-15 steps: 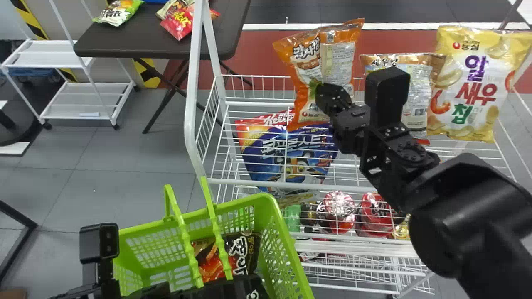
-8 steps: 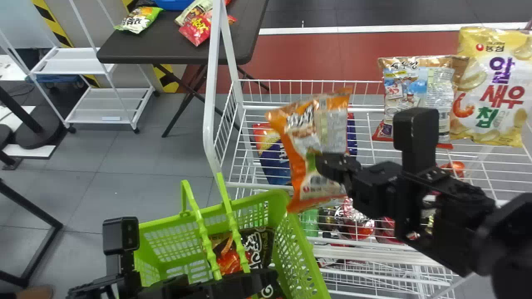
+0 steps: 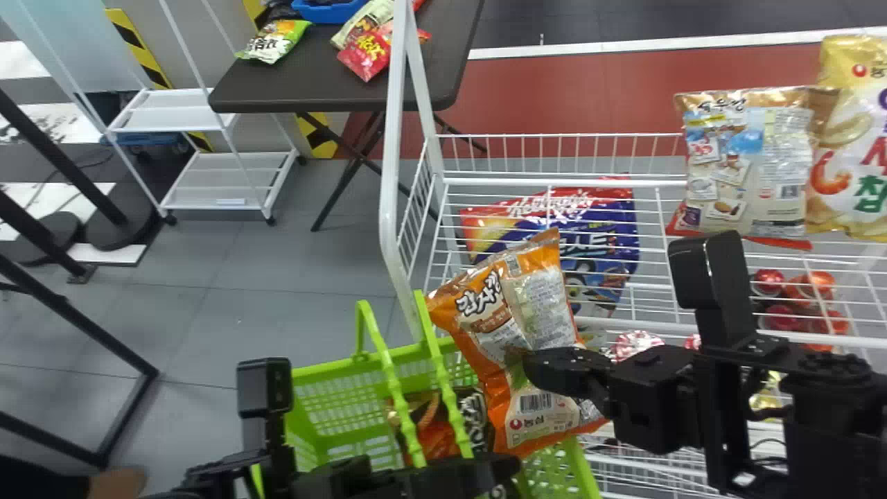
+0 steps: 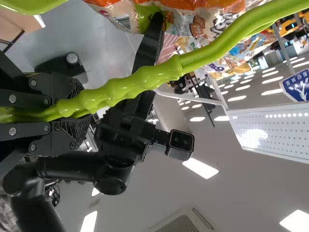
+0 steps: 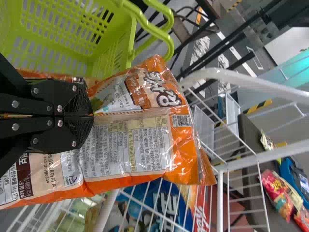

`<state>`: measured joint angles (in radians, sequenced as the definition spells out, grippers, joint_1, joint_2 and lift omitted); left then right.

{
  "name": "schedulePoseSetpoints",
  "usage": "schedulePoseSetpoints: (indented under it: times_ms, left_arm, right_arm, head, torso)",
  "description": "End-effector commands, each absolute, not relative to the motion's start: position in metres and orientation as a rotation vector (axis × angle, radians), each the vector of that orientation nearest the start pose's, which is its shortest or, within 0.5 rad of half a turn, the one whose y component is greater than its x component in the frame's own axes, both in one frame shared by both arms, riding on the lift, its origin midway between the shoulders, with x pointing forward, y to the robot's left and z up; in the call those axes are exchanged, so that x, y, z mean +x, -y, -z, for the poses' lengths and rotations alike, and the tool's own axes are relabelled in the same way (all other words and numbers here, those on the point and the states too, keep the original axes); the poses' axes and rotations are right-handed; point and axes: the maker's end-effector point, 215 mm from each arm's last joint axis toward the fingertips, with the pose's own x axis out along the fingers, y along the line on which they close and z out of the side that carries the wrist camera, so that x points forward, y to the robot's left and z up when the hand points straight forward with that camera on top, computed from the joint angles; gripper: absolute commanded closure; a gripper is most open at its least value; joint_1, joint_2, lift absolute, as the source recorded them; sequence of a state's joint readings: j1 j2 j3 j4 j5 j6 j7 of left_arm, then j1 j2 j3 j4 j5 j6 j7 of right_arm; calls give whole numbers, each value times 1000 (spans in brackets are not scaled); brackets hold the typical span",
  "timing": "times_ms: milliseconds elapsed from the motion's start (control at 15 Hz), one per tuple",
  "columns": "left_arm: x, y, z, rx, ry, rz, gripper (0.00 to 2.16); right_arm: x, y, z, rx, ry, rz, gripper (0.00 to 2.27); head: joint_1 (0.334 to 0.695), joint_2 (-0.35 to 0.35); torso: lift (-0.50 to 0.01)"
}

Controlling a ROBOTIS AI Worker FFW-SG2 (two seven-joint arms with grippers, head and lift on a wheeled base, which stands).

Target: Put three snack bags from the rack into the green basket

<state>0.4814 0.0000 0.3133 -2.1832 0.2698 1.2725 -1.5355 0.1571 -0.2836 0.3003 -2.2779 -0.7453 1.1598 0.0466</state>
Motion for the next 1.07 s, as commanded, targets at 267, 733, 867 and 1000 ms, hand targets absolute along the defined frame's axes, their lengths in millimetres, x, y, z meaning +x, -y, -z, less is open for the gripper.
schedulePoseSetpoints:
  times_ms: [267, 733, 867, 1000]
  left_arm:
    - [234, -96, 346, -1009, -676, 1232, 2148]
    - [234, -101, 343, -1018, -663, 1229, 2148]
    - [234, -104, 342, -1022, -656, 1226, 2148]
    - [234, -105, 342, -1022, -654, 1225, 2148]
  right_arm:
    - [328, -56, 382, 262, -796, -910, 2250]
    - [315, -64, 408, 335, -853, -916, -2]
    - [317, -55, 402, 430, -865, -910, -1]
    - [326, -45, 399, 559, -875, -903, 56]
  head:
    - [695, 279]
    - [695, 350]
    - [695, 350]
    - [695, 346]
  torso:
    - [0]
    - [0]
    - [0]
    - [0]
